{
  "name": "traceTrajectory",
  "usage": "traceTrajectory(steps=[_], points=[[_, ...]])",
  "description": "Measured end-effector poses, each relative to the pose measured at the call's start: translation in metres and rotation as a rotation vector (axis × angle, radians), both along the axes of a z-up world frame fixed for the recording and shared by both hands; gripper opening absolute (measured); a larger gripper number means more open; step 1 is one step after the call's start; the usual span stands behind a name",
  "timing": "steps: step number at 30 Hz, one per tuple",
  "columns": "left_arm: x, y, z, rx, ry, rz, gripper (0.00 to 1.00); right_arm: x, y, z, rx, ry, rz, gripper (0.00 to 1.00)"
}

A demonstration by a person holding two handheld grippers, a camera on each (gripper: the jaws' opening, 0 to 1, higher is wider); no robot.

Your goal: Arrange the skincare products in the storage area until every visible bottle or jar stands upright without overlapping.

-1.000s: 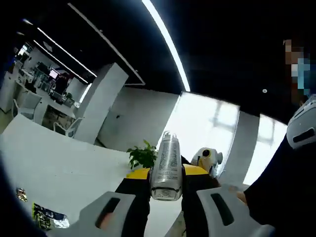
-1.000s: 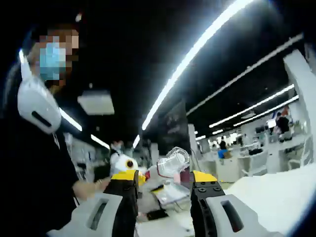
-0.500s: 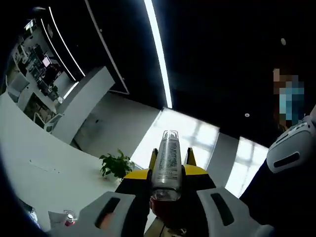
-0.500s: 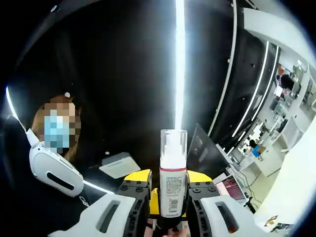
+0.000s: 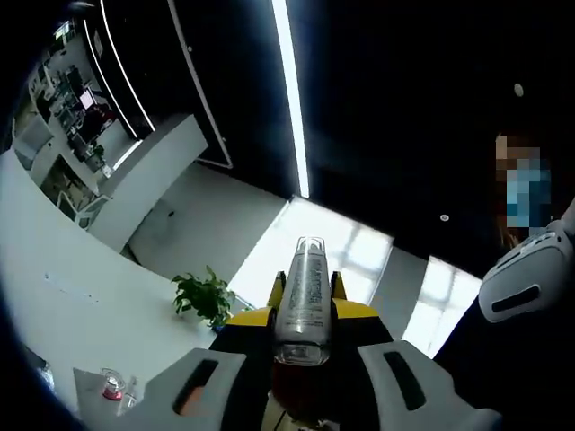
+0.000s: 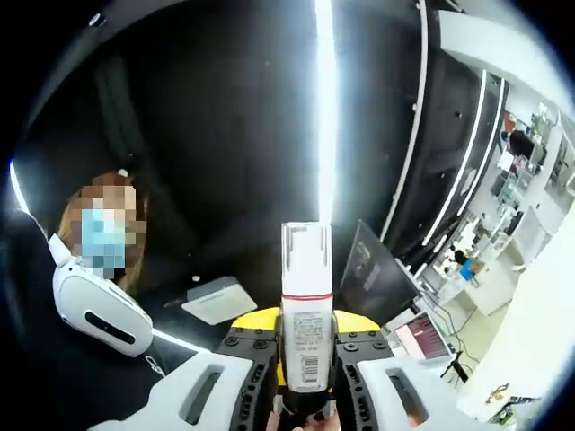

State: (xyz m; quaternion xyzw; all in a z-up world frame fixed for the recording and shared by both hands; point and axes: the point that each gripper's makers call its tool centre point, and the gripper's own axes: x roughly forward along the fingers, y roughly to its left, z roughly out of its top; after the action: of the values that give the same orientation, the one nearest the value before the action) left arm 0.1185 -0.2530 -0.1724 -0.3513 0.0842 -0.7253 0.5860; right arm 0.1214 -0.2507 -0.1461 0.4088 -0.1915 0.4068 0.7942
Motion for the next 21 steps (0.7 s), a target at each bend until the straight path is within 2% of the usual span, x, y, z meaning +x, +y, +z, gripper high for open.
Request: traceTrajectory(steps=[2, 5, 11, 13, 14, 16, 21], points=[[-0.004, -0.003, 0.0, 0.009, -0.009, 0.011, 0.27, 0.0, -0.002, -0.004, -0.039, -0.01, -0.039, 0.1], [-0.008, -0.004, -0.001, 0.011, -0.003, 0.004, 0.27, -0.001, 0.0, -0.005, -0.061, -0.001, -0.046, 0.09], [-0.009, 0.002, -0.008, 0.008, -0.02, 0.039, 0.28, -0.002, 0.002, -0.014, -0.101, 0.009, -0.069, 0.09], [-0.006, 0.0, -0.022, 0.073, -0.049, 0.071, 0.3, 0.003, 0.002, -0.025, -0.171, 0.027, -0.101, 0.09], [-0.004, 0.001, -0.033, 0.113, -0.083, 0.092, 0.3, 0.003, 0.002, -0.028, -0.183, 0.038, -0.104, 0.09], [-0.001, 0.004, -0.046, 0.162, -0.111, 0.11, 0.3, 0.005, 0.002, -0.036, -0.226, 0.04, -0.119, 0.09], [0.011, 0.014, -0.075, 0.24, -0.09, 0.157, 0.33, 0.011, -0.002, -0.053, -0.287, 0.06, -0.146, 0.09]])
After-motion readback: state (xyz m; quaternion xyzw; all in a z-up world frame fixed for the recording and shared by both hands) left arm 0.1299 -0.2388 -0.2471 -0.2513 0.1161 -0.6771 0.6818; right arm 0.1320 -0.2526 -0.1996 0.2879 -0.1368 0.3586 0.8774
